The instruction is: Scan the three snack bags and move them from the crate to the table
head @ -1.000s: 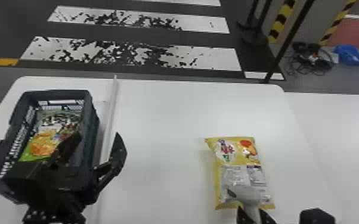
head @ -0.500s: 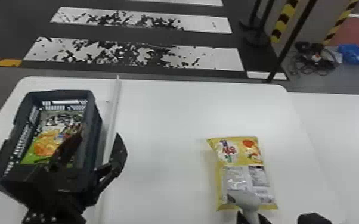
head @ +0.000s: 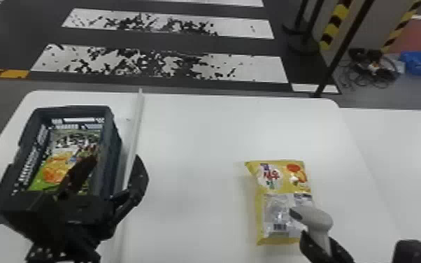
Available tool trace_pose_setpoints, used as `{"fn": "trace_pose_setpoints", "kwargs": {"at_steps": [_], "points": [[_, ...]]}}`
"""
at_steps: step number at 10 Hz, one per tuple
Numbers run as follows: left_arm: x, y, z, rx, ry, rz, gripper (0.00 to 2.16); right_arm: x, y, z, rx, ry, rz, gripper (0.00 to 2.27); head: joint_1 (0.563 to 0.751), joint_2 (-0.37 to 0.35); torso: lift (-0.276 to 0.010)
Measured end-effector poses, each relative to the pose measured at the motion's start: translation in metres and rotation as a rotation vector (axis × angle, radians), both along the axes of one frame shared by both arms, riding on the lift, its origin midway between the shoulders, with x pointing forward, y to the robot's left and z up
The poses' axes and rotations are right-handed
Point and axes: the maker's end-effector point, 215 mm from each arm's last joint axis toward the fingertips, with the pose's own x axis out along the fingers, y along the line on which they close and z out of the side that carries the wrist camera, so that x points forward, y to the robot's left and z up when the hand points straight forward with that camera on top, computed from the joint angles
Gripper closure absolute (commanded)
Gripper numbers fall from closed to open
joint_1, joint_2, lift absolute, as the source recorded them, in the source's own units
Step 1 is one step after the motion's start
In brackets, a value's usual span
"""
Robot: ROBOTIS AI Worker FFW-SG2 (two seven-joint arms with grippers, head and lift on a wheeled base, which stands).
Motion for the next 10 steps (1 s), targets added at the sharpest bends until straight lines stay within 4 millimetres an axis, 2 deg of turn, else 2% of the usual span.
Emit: {"fn": "trace_pose_setpoints", "kwargs": {"at_steps": [2, 3, 6, 8, 9, 10], "points": [[-0.006, 0.004, -0.002, 0.01, 0.005, -0.007, 0.03, 0.032, -0.045, 0.008, -0.016, -0.005, -0.04, 2.24, 0.695, -0.191, -0.062], [-0.008, 0.006, -0.002, 0.015, 0.005, -0.017, 0.03, 0.05, -0.074, 0.009, -0.03, -0.01, -0.071, 2.24, 0.695, -0.229, -0.062], [0.0, -0.001, -0.009, 0.016, 0.025, -0.029, 0.03, 0.101, -0.153, -0.008, -0.018, -0.018, -0.13, 2.24, 0.695, -0.327, -0.062], [0.007, -0.022, -0.024, 0.048, 0.073, -0.072, 0.03, 0.121, -0.198, -0.023, -0.048, -0.017, -0.156, 2.24, 0.695, -0.35, -0.062], [0.007, -0.025, -0.03, 0.06, 0.092, -0.081, 0.03, 0.132, -0.208, -0.034, -0.066, 0.001, -0.162, 2.24, 0.695, -0.35, -0.062], [0.007, -0.026, -0.031, 0.063, 0.097, -0.087, 0.03, 0.141, -0.21, -0.048, -0.083, 0.031, -0.155, 2.24, 0.695, -0.35, -0.062]]}}
